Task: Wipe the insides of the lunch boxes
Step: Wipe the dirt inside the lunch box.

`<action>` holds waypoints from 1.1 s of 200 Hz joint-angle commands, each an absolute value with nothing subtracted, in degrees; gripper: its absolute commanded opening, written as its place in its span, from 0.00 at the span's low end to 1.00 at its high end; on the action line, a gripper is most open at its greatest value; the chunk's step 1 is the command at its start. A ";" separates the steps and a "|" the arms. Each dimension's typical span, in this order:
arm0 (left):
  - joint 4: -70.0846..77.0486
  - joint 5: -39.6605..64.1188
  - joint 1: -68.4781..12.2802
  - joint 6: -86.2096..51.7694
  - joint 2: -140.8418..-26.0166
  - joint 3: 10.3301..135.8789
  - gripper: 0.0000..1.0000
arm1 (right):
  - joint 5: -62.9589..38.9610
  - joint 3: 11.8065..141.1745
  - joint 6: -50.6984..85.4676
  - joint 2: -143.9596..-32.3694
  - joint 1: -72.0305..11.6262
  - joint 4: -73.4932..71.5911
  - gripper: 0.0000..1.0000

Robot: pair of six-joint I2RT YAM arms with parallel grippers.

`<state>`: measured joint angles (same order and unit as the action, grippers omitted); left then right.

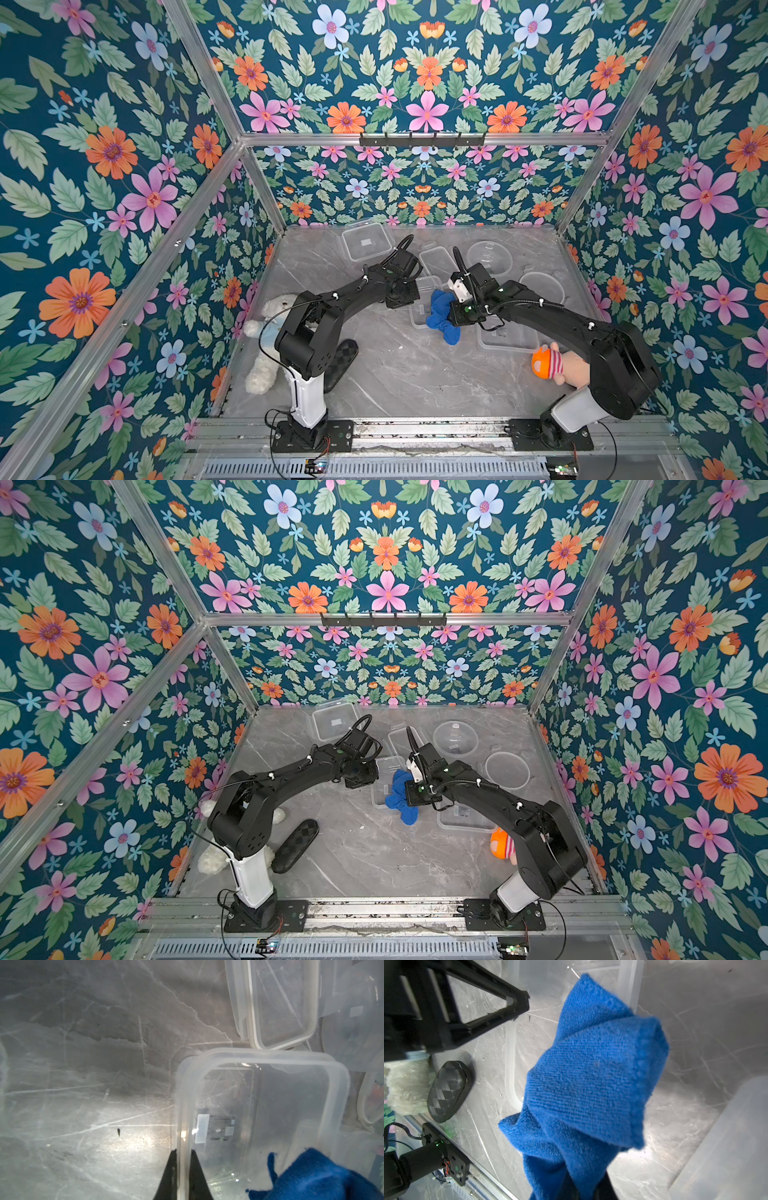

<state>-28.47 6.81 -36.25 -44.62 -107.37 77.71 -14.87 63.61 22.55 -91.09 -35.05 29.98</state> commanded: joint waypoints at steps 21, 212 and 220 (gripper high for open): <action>-27.13 7.30 -36.12 -45.69 -107.15 77.53 0.07 | -18.42 74.33 25.21 -104.16 -44.51 29.82 0.00; -21.51 9.99 -37.19 -47.26 -102.19 71.05 0.20 | -6.48 100.09 23.22 -126.62 -37.00 40.37 0.00; -20.84 10.15 -37.25 -47.42 -102.47 70.62 0.20 | -5.83 101.24 22.95 -127.74 -37.62 40.85 0.00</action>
<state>-24.53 8.49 -36.99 -46.44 -102.19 71.46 -8.60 98.08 23.59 -125.34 -36.14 37.82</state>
